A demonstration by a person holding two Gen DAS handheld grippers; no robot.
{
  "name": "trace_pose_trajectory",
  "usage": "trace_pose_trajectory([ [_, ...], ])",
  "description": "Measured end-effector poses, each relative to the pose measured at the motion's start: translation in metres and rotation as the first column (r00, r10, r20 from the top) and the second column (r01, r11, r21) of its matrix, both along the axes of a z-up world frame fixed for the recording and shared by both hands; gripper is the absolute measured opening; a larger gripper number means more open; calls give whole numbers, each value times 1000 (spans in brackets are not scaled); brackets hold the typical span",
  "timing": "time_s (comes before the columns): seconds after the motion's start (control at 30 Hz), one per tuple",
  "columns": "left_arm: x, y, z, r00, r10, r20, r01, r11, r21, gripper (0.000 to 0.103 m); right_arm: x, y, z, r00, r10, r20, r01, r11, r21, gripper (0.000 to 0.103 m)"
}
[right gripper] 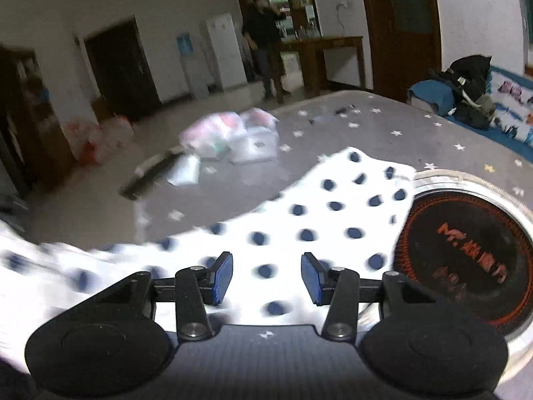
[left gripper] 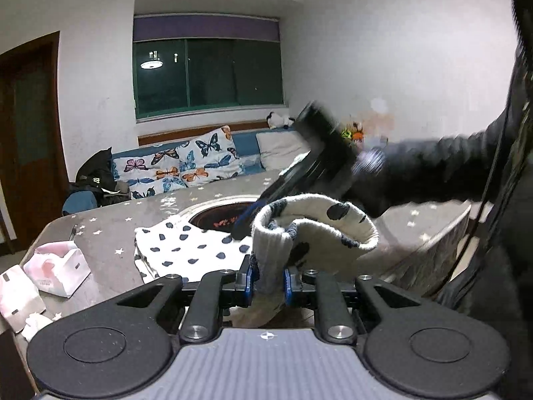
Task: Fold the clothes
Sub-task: 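Raise the held cuffs high with the left gripper over the pants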
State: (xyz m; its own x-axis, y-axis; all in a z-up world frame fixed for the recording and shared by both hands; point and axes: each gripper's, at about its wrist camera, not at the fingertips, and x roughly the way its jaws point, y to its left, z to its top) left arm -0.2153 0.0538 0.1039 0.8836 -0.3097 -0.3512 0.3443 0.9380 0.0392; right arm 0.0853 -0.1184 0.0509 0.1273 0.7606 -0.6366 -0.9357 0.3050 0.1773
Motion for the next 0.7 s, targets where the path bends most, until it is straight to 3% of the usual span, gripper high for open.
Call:
trace_pose_trajectory([
  [0.27,18,15,27,999,6,43,-2,995,-98,19,11,23,-45,999,12,-45,-16,994,-104,45],
  [0.7,142,59,48,1000,21,-4,-21,983,-184,19,36,-10,-54,981,-74,-181,72,997,-19,45],
])
